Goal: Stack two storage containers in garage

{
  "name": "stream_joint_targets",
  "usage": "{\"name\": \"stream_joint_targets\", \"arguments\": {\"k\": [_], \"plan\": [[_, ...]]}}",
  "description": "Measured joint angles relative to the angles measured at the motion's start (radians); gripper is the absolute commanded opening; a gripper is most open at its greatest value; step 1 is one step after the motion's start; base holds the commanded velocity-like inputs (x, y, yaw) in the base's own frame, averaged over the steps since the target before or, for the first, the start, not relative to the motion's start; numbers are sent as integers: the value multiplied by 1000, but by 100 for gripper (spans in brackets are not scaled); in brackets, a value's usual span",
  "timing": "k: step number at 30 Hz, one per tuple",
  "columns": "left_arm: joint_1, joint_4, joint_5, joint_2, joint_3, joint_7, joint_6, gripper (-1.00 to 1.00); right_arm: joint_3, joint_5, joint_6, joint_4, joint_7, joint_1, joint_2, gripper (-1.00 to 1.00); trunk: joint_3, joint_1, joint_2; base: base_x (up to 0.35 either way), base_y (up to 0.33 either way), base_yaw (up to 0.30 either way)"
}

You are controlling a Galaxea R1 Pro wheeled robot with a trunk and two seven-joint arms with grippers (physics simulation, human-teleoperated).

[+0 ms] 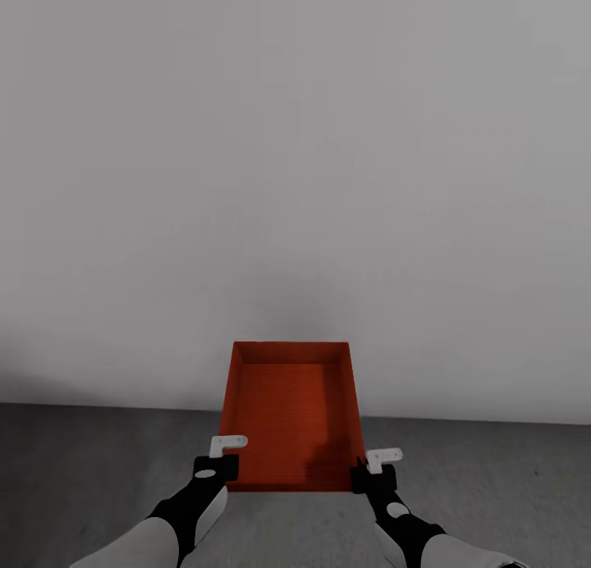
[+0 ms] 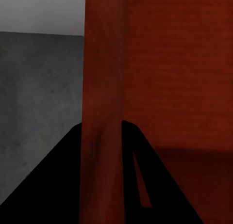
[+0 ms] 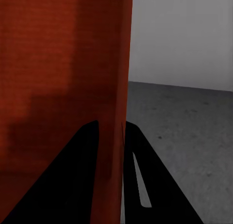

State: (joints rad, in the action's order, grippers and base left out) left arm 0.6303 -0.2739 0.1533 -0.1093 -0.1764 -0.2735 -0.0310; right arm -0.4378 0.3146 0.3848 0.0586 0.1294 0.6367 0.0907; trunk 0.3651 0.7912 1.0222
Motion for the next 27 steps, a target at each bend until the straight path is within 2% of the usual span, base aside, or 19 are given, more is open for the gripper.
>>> {"name": "stream_joint_targets", "arguments": {"k": [27], "plan": [[0,0,0,-1,1,-1,0,-100,0,-1,-2,3,0,0,-1,-100,44,0,0,0,0,0]]}}
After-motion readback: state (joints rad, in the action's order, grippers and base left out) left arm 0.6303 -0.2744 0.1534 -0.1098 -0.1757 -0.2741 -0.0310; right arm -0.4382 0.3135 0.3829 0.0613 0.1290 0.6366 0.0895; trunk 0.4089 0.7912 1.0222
